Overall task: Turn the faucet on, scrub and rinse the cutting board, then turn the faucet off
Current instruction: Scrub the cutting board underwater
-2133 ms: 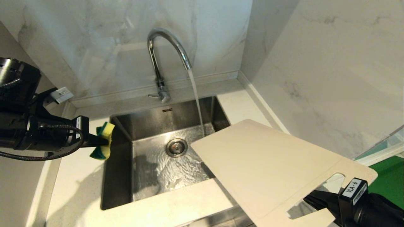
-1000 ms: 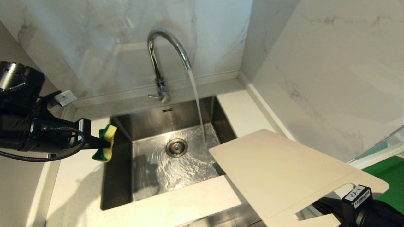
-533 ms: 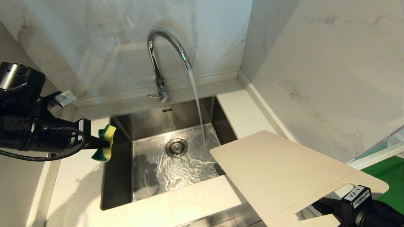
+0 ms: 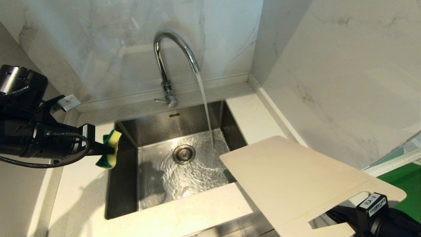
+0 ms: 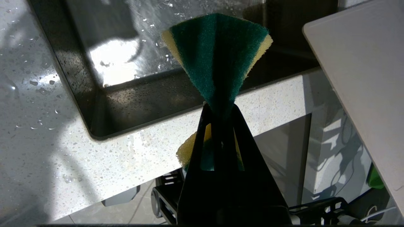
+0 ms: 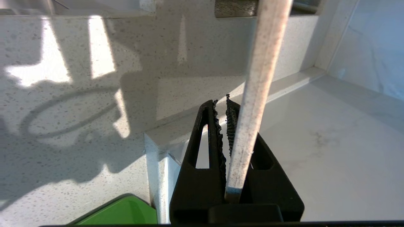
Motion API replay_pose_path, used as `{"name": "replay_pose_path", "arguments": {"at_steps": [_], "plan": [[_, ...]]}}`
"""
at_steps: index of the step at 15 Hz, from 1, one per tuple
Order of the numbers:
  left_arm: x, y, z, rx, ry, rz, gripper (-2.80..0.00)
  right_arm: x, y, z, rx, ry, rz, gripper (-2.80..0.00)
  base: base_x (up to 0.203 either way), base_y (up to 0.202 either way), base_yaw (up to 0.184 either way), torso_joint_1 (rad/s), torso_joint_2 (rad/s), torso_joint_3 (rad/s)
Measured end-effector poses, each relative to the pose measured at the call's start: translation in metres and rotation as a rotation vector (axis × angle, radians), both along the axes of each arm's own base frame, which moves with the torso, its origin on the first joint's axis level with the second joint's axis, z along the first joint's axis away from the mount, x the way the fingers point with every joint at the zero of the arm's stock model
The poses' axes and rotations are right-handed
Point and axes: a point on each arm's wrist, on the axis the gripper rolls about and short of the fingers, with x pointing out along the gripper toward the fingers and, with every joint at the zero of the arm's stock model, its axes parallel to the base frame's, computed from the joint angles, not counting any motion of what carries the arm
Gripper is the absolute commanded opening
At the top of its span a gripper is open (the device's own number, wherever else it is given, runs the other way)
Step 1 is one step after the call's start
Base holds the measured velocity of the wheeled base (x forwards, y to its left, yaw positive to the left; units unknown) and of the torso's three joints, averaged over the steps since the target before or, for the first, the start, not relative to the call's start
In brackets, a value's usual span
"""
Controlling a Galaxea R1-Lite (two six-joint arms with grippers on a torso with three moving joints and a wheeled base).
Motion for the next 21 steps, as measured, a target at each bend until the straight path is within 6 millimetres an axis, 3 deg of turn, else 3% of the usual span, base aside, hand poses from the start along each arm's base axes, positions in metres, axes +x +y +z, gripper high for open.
{"name": "replay_pose_path", "arguments": {"at_steps": [15,21], "plan": [[0.000,0.000,-0.001,0.001,0.003,-0.001,-2.80,0.006,0.001,0.004,0.001,-0.002,0.000,-2.80,0.000,0.000,0.000,0.000,0.00,0.000],[0.005,-0.002,-0.001,-0.006,-0.018,-0.002,-2.80,0.024,0.006,0.028,-0.035,-0.084,0.064,-2.80,0.000,0.000,0.000,0.000,0.00,0.000]]}}
